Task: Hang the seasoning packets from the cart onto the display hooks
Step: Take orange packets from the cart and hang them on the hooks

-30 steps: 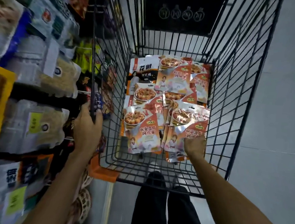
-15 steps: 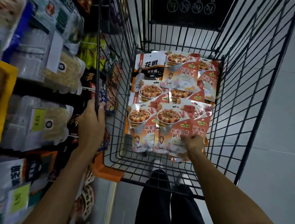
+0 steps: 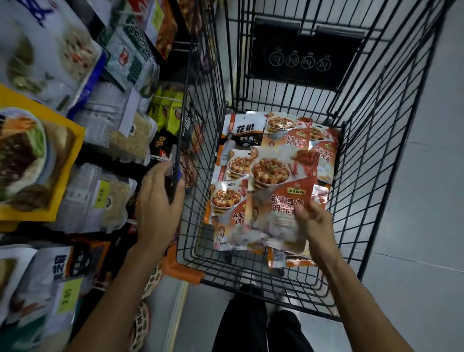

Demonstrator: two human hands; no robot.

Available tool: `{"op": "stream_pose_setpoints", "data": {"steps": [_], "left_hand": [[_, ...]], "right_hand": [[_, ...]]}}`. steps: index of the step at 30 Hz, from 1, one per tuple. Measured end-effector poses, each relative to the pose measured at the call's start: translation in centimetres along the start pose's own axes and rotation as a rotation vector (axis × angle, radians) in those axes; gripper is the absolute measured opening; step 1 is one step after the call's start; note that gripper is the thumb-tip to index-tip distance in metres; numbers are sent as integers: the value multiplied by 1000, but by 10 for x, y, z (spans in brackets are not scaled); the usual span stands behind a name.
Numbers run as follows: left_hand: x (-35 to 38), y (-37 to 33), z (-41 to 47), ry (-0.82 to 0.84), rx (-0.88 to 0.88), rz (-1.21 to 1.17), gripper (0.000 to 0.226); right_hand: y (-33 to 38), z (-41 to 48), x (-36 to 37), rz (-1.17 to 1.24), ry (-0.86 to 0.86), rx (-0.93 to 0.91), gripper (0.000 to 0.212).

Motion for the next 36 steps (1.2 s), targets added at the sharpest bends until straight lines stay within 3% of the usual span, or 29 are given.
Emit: {"op": "stream_pose_setpoints", "data": {"steps": [2, 4, 7, 9, 13, 19, 25, 29, 32, 36], "left_hand": [[8, -9, -3, 108, -121, -205, 54], [29, -15, -9, 337, -310, -477, 61], [42, -18, -23, 558, -490, -784, 29], [34, -10, -26, 510, -561, -887, 21], [12, 19, -24, 344, -658, -951, 31], [-42, 69, -10, 107, -646, -756, 22], [-48, 76, -1, 102, -635, -737, 17], [-42, 81, 1, 145, -637, -753, 31], [-41, 85, 3, 160, -634, -759, 24], [-41, 85, 2, 142, -622, -741, 20]], "right_hand": [[18, -11, 15, 180, 114, 44, 17], [37, -23, 39, 349, 254, 61, 26], [58, -39, 79, 398, 401, 40, 32], [60, -43, 102, 368, 431, 24, 27], [46, -26, 117, 331, 353, 4, 16], [-50, 22, 80, -320, 35, 57, 24], [-108, 49, 96, -581, 74, 114, 6], [-126, 61, 105, -561, 52, 195, 27], [-132, 66, 105, -621, 14, 236, 47], [-130, 65, 101, -677, -49, 250, 48]]}}
Point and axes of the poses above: each hand's wrist, its own z-axis towards the middle knuckle, its own x-axis out of the palm, y = z × x, the point moved 9 cm from there along z, towards the middle knuckle, and after that the axes turned 7 degrees about -z, right-handed, at the moved point
